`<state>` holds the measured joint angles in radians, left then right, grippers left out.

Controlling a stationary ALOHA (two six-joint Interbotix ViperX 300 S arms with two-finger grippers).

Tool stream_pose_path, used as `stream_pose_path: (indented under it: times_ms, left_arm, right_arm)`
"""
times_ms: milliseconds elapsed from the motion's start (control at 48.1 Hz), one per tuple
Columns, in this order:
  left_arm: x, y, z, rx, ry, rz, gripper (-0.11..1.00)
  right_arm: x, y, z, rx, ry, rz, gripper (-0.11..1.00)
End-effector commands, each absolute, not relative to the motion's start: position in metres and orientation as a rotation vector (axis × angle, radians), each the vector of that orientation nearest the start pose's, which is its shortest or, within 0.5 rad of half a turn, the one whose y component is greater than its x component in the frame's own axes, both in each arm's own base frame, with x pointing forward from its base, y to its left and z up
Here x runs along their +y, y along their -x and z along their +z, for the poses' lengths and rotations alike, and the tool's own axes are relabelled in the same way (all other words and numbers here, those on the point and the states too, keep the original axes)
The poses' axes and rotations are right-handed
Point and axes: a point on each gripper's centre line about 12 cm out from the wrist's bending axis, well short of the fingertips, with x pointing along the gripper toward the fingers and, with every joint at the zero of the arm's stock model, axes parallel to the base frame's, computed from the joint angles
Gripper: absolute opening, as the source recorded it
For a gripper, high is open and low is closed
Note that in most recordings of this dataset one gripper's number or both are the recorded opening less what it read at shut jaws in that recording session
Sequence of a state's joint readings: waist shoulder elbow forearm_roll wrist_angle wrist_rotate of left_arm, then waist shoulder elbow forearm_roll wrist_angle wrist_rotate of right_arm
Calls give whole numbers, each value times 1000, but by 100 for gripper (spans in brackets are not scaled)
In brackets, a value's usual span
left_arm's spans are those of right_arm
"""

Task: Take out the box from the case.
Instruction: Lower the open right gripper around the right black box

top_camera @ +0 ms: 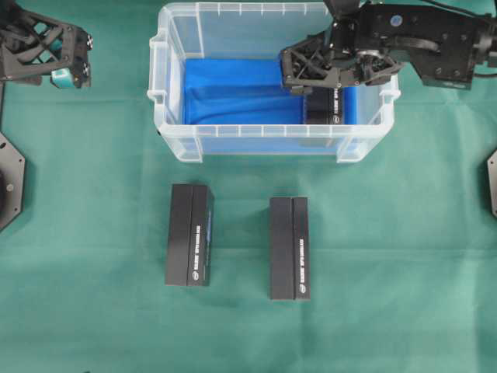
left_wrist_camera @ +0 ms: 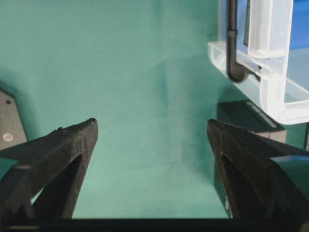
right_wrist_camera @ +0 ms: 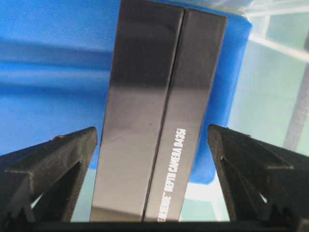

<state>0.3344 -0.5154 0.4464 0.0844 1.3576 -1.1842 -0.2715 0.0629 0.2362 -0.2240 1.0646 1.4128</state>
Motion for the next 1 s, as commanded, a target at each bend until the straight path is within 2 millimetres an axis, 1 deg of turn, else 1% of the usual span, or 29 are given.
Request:
stream_pose_path:
  times_ms: [0,333,769,811,852,894,936,956,977]
  left_arm:
    - [86,-219,331,916,1142,1060,97]
    - [86,-219,331,916,1142,1060,97]
    - [85,-220,331,920,1138,1056,97]
    - [84,-220,331,923,1136,1054,97]
    - [84,-220,331,922,1135,1055,97]
    - [84,-219,331,921,1135,1054,97]
    - [84,-220,331,921,1136,1051,97]
    - [84,-219,330,923,1136,1054,97]
    - [83,-219,331,923,1135,1051,97]
  right_arm:
    - [-128,-371,225,879,-1122,-1202,94]
    - [-130,-375,213,894,-1120,-1208,94]
    - [-130,-375,210,894,-1130,-1222,93]
    - [-131,-375,210,886,-1138,-1231,91]
    - [-131,-375,210,879,-1146,-1238,87]
    - [-131,-375,210,875,-1152,-1242,79]
    - [-131,-375,211,871,-1155,-1242,69]
    - [-131,-375,211,871,-1155,-1242,66]
    - [-131,-375,211,871,-1156,-1244,66]
